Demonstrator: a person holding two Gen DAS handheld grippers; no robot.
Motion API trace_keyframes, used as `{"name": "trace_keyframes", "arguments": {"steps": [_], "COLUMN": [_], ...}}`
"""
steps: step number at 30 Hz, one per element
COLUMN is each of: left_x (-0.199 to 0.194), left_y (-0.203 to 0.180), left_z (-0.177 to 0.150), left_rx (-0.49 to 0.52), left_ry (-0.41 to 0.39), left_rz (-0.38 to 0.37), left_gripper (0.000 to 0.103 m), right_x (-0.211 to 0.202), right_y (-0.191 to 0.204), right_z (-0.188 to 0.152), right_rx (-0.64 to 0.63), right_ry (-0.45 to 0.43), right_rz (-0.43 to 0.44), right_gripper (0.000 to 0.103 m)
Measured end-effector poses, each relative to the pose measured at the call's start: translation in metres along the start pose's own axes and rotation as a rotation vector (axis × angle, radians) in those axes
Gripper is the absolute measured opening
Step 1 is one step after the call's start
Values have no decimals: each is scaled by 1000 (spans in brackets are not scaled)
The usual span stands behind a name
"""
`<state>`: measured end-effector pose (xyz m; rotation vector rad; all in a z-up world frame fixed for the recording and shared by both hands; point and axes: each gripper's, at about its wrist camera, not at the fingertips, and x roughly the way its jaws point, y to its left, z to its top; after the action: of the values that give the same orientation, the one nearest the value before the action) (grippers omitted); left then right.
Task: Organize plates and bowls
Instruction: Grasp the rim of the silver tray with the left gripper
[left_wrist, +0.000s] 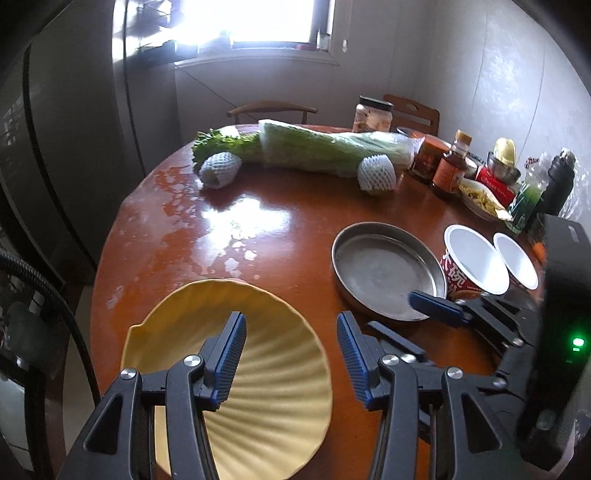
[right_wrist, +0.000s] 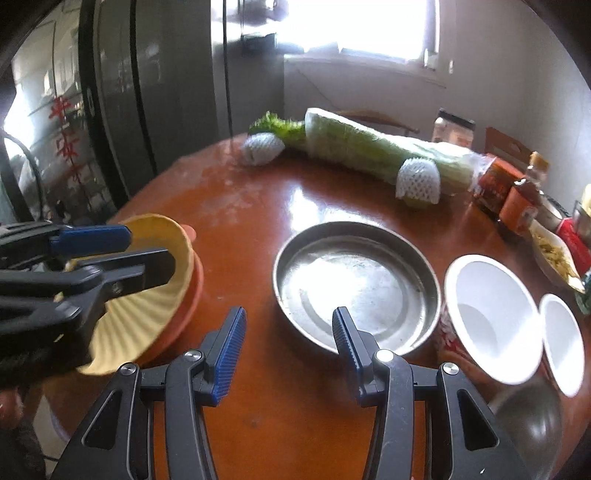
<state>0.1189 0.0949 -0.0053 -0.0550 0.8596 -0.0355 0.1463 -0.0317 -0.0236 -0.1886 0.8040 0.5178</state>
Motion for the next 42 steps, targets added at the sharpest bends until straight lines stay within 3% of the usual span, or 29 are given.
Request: {"name": "trace_keyframes", "arguments": {"steps": [5,10,13,18,23,30,34,37,42], "left_x": [10,14,12,9,0,-3,-2,0,-1], "left_y": [-8,-22,-33,-54,-74,-88,-89,-88,-87], "left_z": [2,-2,-9,-26,-46,-67,-74,-75,-77], "left_rx": [16,50,79,131,165,177,154,133,121], "left_ry": [22,40,47,64,71,100,112,116,101], "left_rz": [-6,-16,-23,-51,-79,-50,-55,-57,-43], "left_gripper": [51,51,51,51,51,51,51,51,51], "right_x": [19,9,-9,-42,-72,-101,-119,-129,-116], "right_y": [-1,2,5,15,16,11,0,-13,-29], "right_z": [-3,-13,-29,-64,-95,-119,-122,-126,-131], "right_rx": [-17,-49,-60,-108,-135,-143,-89,-14,105], "right_ry": [50,67,85,93,102,99,66,31,52], "right_rz": [33,71,129,153,140,133,121,71,45], "right_gripper": [50,49,49,49,49,49,50,60,61]}}
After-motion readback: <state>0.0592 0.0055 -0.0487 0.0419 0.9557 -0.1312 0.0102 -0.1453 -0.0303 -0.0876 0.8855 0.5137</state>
